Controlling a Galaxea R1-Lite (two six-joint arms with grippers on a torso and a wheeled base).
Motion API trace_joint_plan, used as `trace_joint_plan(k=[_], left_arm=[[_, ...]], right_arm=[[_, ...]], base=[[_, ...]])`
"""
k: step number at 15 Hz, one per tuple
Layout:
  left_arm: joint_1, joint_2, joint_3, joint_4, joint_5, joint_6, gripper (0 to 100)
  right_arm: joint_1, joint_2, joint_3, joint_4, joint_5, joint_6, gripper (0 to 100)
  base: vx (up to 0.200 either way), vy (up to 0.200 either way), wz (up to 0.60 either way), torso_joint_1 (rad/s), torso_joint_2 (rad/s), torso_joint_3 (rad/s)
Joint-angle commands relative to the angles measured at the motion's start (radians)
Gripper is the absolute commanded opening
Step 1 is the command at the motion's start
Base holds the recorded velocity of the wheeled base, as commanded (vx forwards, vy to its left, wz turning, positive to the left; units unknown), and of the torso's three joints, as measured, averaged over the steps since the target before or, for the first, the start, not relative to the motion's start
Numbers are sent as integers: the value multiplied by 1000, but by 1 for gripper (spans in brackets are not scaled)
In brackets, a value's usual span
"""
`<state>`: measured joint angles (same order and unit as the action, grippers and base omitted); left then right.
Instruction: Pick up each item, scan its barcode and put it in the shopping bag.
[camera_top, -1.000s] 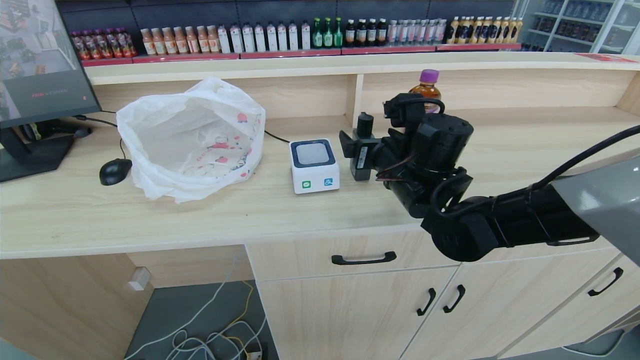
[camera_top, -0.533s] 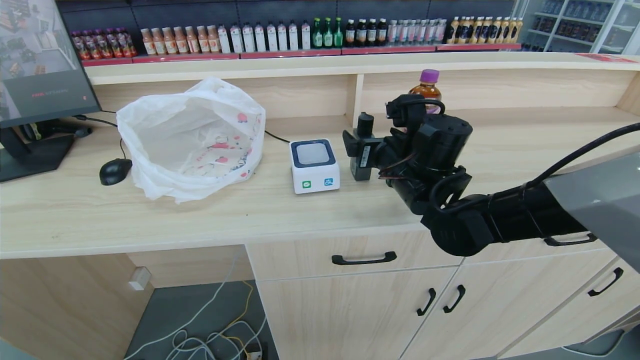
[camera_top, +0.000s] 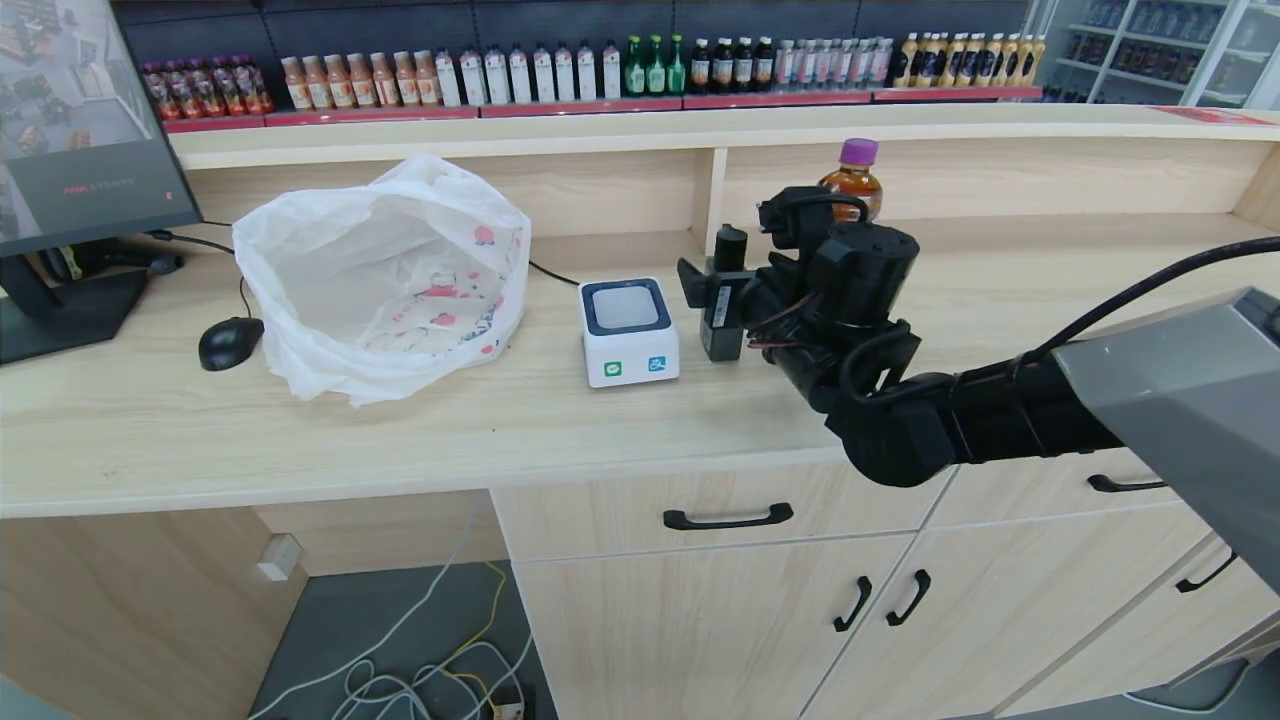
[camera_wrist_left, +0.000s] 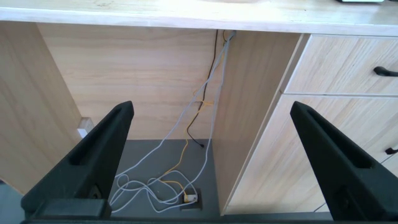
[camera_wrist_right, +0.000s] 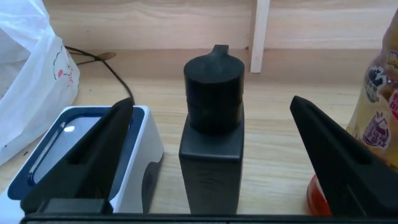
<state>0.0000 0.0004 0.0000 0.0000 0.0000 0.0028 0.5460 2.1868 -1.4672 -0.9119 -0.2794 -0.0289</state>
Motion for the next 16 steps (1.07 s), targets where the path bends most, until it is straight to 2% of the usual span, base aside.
trace_joint_plan(k=[1, 4, 7, 16], left_arm=[[0, 0, 0, 0, 0, 0, 100], [0, 0, 0, 0, 0, 0, 100], [0, 0, 0, 0, 0, 0, 100], [0, 0, 0, 0, 0, 0, 100]], right_arm=[[-6, 31, -53, 8, -1, 0, 100], [-14, 48, -76, 13, 0, 0, 100], [-26, 100, -159, 15, 2, 1, 100], [-47, 131, -159, 13, 2, 3, 100]], base=[[0, 0, 0, 0, 0, 0], [0, 0, 0, 0, 0, 0], [0, 0, 0, 0, 0, 0], [0, 0, 0, 0, 0, 0]])
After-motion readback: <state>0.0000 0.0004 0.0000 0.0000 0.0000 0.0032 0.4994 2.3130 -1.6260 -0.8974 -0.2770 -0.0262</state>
